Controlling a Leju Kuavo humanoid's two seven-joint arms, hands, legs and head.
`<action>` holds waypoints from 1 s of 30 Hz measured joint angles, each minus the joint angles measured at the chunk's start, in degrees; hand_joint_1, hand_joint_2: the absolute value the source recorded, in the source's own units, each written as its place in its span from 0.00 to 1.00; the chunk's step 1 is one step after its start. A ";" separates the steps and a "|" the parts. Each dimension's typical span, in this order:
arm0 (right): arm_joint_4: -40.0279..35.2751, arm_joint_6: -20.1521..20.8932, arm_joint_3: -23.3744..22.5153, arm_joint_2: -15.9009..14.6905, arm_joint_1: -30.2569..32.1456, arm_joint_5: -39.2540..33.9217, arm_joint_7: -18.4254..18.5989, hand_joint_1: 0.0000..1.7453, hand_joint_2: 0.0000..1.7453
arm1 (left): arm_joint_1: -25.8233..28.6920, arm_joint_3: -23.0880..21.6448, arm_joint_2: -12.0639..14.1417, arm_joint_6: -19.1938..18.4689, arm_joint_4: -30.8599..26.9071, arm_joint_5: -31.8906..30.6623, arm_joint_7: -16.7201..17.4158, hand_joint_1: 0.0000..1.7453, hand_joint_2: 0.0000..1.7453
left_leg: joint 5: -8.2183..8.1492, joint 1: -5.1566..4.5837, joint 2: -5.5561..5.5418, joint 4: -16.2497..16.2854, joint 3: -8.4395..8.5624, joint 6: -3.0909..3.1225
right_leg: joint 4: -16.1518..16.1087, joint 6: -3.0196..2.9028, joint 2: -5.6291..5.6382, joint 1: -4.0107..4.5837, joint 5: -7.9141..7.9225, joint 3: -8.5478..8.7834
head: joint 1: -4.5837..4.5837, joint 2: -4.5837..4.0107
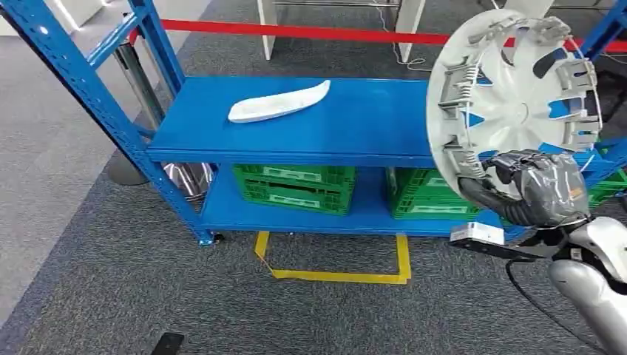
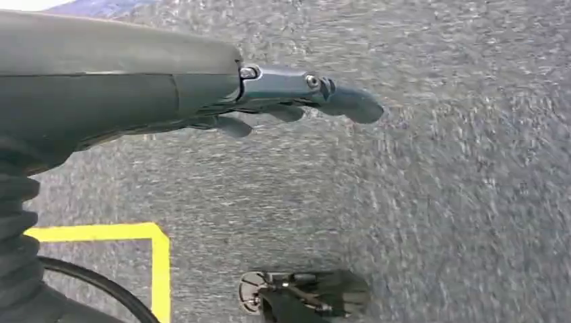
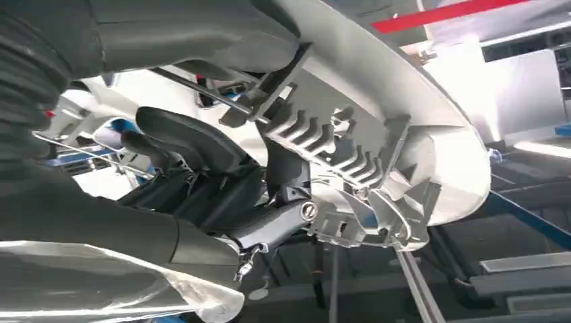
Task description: Take the parts from the cabinet and place them on the table.
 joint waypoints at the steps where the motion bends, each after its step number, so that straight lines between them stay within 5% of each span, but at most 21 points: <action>1: -0.13 0.33 -0.17 -0.07 0.34 -0.41 -0.07 1.00 1.00 | 0.01 0.02 -0.02 -0.17 0.00 0.02 -0.15 0.00 1.00 | 0.59 -0.04 0.03 0.08 -0.79 0.00 | 3.62 0.15 0.01 0.02 -0.64 -0.72 | 0.07 -0.02; 3: -0.31 0.72 -0.50 -0.35 1.11 -1.12 -0.15 1.00 1.00 | 0.03 0.02 -0.04 -0.52 0.00 0.02 -0.44 0.00 1.00 | 1.69 -0.04 0.10 0.28 -2.37 -0.13 | 5.94 0.32 -0.01 -0.03 3.64 -0.02 | 0.07 -0.02; 4: -0.35 0.92 -0.68 -0.48 1.32 -1.46 -0.22 1.00 1.00 | 0.03 0.02 -0.04 -0.52 0.00 0.02 -0.52 0.00 1.00 | 2.14 -0.03 0.11 0.45 -3.11 -0.27 | 4.20 0.29 -0.02 -0.07 6.01 1.55 | 0.07 -0.02; 5: -0.48 1.09 -0.96 -0.57 1.52 -1.86 -0.26 1.00 1.00 | 0.03 0.02 -0.04 -0.52 0.00 0.00 -0.59 0.00 1.00 | 2.61 -0.03 0.11 0.72 -3.90 -0.49 | -0.42 0.24 -0.07 -0.12 7.48 5.03 | 0.04 -0.02; 6: -0.68 1.25 -1.20 -0.70 1.60 -2.12 -0.33 1.00 1.00 | 0.02 0.02 -0.07 -0.50 0.00 0.02 -0.63 0.00 1.00 | 2.90 -0.03 0.10 1.15 -4.18 -0.74 | -5.81 0.21 -0.21 -0.18 6.69 8.83 | 0.07 -0.02; 7: -1.01 1.38 -1.44 -0.79 1.59 -2.36 -0.37 1.00 1.00 | 0.03 0.04 -0.07 -0.24 0.00 0.00 -0.63 0.00 1.00 | 3.08 -0.43 0.04 1.73 -4.81 -1.00 | -11.65 0.26 -0.27 0.11 3.82 13.20 | 0.09 -0.02; 8: -1.38 1.40 -1.73 -0.90 1.71 -2.54 -0.42 1.00 1.00 | 0.07 0.04 -0.04 -0.15 0.00 0.00 -0.65 0.00 1.00 | 3.39 -0.51 0.03 2.05 -5.11 -1.31 | -13.47 -0.23 -0.09 0.09 2.57 13.84 | -0.02 -0.02; 11: -1.55 1.68 -2.03 -0.98 2.34 -2.88 -0.93 1.00 1.00 | 0.25 0.07 -0.04 0.17 0.00 0.11 -0.38 0.00 1.00 | 4.28 -0.27 0.06 2.28 -5.57 -1.83 | -13.32 -1.55 -0.06 0.20 3.17 12.75 | -0.07 -0.02; 13: -1.55 2.95 -1.77 -0.98 1.27 -3.83 -2.01 1.00 1.00 | 0.20 0.37 -0.09 0.83 0.00 0.74 1.32 0.00 1.00 | 0.59 -0.06 -0.12 5.24 -6.78 -2.72 | -13.33 -2.45 -0.15 0.06 3.87 12.38 | -0.24 -0.02; 15: -1.20 4.00 -0.99 -0.94 -0.64 -4.17 -2.27 1.00 1.00 | -0.30 0.81 -0.11 1.36 0.00 1.05 2.51 0.00 1.00 | -5.05 0.30 -0.13 14.40 -9.80 -3.39 | -13.19 -3.00 -0.08 0.10 4.75 11.37 | -0.42 -0.02; 17: -0.92 4.20 -0.68 -0.87 -1.53 -4.20 -2.34 1.00 1.00 | -0.65 0.96 -0.11 1.42 0.00 1.05 2.80 0.00 1.00 | -6.25 0.52 -0.13 19.30 -10.90 -3.69 | -13.06 -2.97 -0.11 0.16 5.10 10.78 | -0.44 -0.02; 19: -0.39 4.33 0.09 -0.68 -2.72 -4.50 -2.45 1.00 1.00 | -0.76 1.03 -0.02 1.42 0.00 1.05 2.93 0.00 1.00 | -2.72 0.69 -0.13 15.51 -8.22 -3.71 | -12.66 -2.89 -0.15 0.17 5.15 10.35 | -0.46 -0.02; 21: 0.13 4.30 0.79 -0.66 -3.81 -5.14 -2.40 1.00 1.00 | -0.84 1.03 0.11 1.40 0.00 0.94 2.97 0.00 1.00 | 1.72 0.61 -0.30 6.12 -3.35 -2.91 | -12.27 -2.72 -0.14 0.22 5.04 10.31 | -0.55 -0.02; 22: 0.29 4.28 0.92 -0.66 -3.98 -5.40 -2.40 1.00 1.00 | -0.90 1.03 0.33 1.40 0.00 0.90 2.97 0.00 1.00 | 0.71 0.49 -0.61 4.55 -2.10 -2.31 | -12.26 -2.51 -0.26 0.30 5.03 9.96 | -0.39 -0.02; 26: 0.72 4.44 1.84 -0.66 -4.55 -6.12 -2.47 1.00 1.00 | -0.90 1.03 0.44 1.42 0.00 0.61 2.97 0.00 1.00 | 0.84 0.13 -0.45 2.36 -2.03 -1.82 | -12.59 -1.12 -0.26 0.16 5.80 9.47 | -0.53 -0.02; 28: 0.94 4.70 1.97 -0.68 -4.80 -6.77 -2.49 1.00 1.00 | -1.14 1.03 0.39 1.53 0.00 0.59 2.76 0.00 1.00 | 1.29 0.76 -0.16 0.05 -1.22 -0.97 | -10.38 -0.79 -0.12 0.27 3.61 7.71 | -0.18 -0.02; 30: 1.16 4.74 2.08 -0.70 -5.17 -6.90 -2.49 1.00 1.00 | -1.25 1.03 0.33 1.60 0.00 0.59 2.76 0.00 1.00 | 1.47 0.74 -0.17 0.12 -1.59 -0.78 | -1.87 -0.51 0.01 0.14 -0.25 3.74 | 0.11 -0.02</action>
